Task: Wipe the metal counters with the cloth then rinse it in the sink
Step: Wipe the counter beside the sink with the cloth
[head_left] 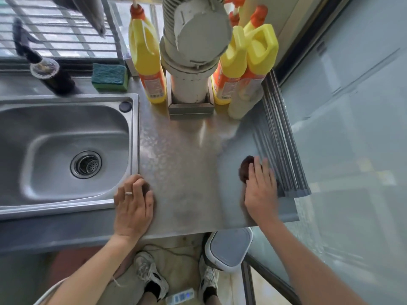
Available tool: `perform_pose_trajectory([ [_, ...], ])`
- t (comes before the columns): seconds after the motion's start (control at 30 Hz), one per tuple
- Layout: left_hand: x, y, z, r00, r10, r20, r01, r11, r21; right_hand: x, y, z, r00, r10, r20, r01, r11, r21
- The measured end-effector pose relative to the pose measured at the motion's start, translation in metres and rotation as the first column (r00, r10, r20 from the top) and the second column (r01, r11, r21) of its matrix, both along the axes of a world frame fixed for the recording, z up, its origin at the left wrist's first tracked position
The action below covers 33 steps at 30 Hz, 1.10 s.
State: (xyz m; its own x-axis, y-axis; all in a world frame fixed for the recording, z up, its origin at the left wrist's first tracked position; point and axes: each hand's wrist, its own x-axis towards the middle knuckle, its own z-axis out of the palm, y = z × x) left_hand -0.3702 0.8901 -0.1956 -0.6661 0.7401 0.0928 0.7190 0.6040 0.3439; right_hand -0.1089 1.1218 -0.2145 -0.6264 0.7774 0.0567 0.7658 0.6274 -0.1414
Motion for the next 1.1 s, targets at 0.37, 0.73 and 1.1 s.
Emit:
perform_pose_trajectory([
  [0.37,0.000,0.004,-0.005,0.999,0.009,-0.041,-0.010,1.000,-0.019,-0.061,0.031,0.006,0.954,-0.284,-0.095,0.281,0.958,-0.051],
  [0.73,-0.001,0.002,-0.005,1.000,0.006,-0.010,-0.005,1.000,0.006,-0.159,-0.118,0.012,0.852,0.351,-0.388,-0.453,0.866,-0.212],
  [1.1,-0.003,0.003,-0.008,0.999,-0.009,-0.034,0.008,1.000,-0.027,-0.199,0.015,-0.003,0.919,-0.191,-0.344,0.186,0.981,-0.050],
])
